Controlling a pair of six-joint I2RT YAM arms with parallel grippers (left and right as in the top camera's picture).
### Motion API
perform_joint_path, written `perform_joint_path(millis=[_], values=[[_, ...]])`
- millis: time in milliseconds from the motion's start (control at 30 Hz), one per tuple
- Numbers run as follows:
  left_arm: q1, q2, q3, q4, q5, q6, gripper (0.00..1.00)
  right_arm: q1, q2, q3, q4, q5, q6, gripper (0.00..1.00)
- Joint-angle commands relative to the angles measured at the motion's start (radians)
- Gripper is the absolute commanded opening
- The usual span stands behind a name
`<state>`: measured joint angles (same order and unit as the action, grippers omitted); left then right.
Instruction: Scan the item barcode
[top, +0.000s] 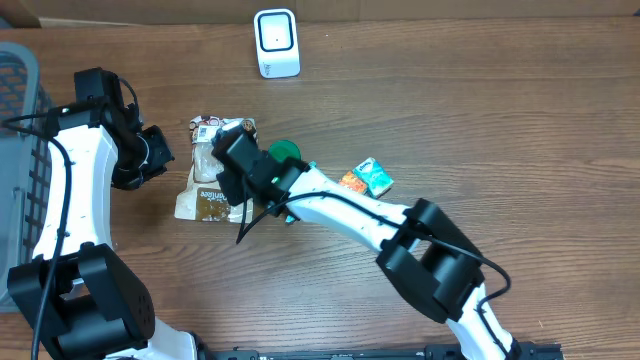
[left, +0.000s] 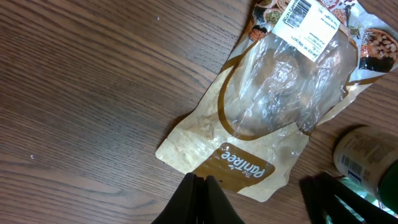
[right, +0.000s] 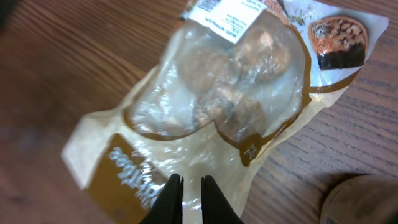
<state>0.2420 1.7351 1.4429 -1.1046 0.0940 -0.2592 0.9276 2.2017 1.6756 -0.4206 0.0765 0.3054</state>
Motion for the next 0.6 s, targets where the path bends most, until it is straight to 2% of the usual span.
perform_joint_path(millis=[0, 233, 567], values=[[-0.007, -0.009, 0.01, -0.003, 0.008, 0.012, 0.04, 0.0, 0.047, 0.029, 0.025, 0.15, -0.026, 0.08], [-0.007, -0.009, 0.01, -0.012, 0.008, 0.012, 0.04, -0.006, 0.066, 0.029, 0.103, 0.316, -0.027, 0.06], [-0.007, -0.009, 0.01, -0.014, 0.011, 0.012, 0.04, -0.007, 0.066, 0.029, 0.065, 0.443, -0.05, 0.04]])
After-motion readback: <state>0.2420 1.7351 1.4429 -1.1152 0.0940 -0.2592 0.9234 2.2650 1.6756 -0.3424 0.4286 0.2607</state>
